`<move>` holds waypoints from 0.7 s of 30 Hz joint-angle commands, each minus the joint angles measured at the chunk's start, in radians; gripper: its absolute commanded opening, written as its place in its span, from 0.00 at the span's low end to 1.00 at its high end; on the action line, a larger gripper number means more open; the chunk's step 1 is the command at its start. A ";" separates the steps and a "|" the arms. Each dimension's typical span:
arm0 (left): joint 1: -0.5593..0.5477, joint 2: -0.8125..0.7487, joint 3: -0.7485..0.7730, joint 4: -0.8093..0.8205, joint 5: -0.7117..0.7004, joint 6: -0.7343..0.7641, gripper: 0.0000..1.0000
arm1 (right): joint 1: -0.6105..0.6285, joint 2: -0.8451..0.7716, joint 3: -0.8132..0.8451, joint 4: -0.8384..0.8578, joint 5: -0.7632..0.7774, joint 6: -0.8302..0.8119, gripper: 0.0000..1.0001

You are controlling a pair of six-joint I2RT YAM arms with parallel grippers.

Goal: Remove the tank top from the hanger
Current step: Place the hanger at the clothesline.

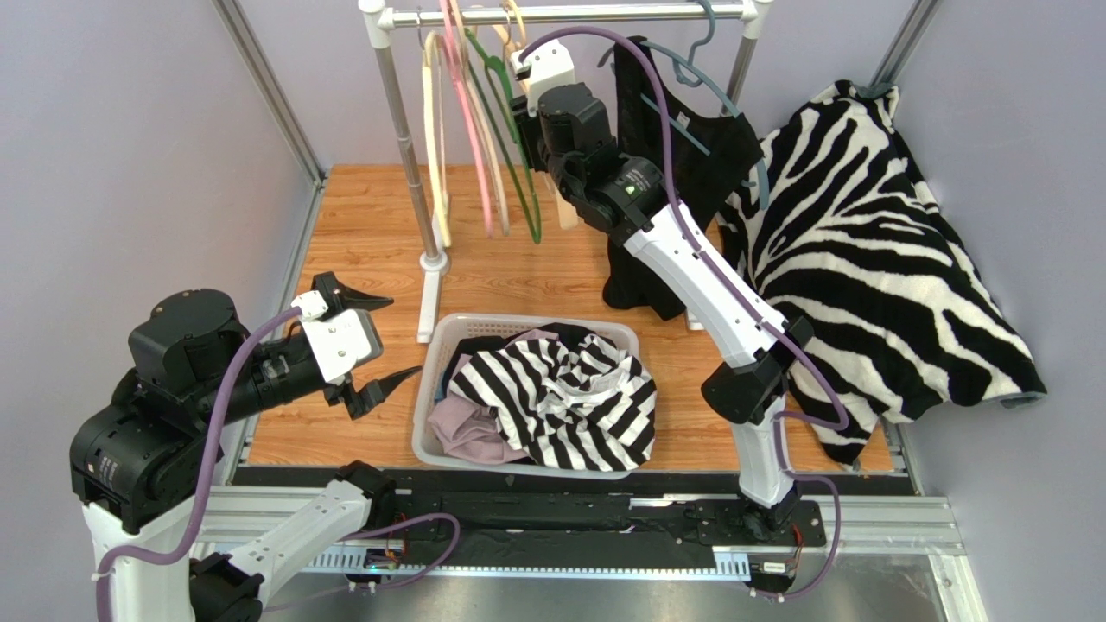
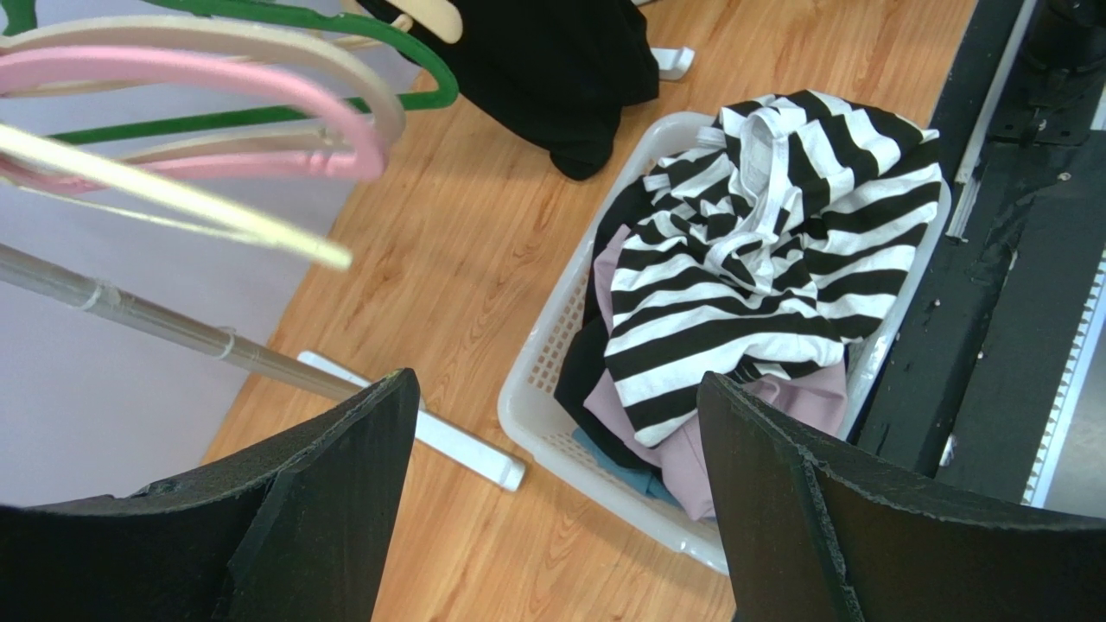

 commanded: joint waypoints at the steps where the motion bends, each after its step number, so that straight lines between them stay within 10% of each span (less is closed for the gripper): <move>1: 0.007 -0.009 0.001 0.003 0.019 0.008 0.87 | -0.002 -0.091 -0.050 -0.020 -0.010 0.005 0.48; 8: 0.014 -0.009 -0.002 0.002 0.033 0.001 0.87 | -0.005 -0.178 -0.024 -0.046 -0.014 -0.014 0.75; 21: 0.028 -0.020 -0.008 -0.001 0.049 -0.006 0.87 | -0.115 -0.439 -0.088 -0.022 -0.027 -0.084 0.82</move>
